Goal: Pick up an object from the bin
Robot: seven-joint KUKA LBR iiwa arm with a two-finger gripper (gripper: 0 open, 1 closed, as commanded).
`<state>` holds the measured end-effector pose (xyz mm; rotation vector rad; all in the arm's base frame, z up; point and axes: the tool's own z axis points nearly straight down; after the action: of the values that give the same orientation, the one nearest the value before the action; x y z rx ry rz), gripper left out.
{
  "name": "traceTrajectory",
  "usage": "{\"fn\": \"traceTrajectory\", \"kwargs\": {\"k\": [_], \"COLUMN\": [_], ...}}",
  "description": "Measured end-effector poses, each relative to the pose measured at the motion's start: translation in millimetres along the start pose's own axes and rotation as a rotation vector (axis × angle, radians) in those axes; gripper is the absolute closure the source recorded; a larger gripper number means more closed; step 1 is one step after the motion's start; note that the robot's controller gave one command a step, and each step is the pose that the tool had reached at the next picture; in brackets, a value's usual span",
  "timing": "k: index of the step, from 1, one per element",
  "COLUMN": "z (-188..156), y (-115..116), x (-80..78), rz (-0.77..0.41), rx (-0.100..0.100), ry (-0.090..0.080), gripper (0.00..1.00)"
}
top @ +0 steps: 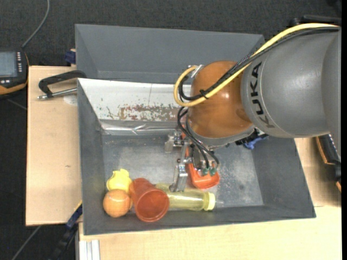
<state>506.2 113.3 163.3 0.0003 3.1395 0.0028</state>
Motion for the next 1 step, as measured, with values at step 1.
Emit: {"fn": "traceTrajectory", "kwargs": {"k": [1], "z": [0.0], "y": [0.0], "x": [0.0], "rz": [0.0], "rx": [0.0], "ry": [0.0], "gripper": [0.0]}}
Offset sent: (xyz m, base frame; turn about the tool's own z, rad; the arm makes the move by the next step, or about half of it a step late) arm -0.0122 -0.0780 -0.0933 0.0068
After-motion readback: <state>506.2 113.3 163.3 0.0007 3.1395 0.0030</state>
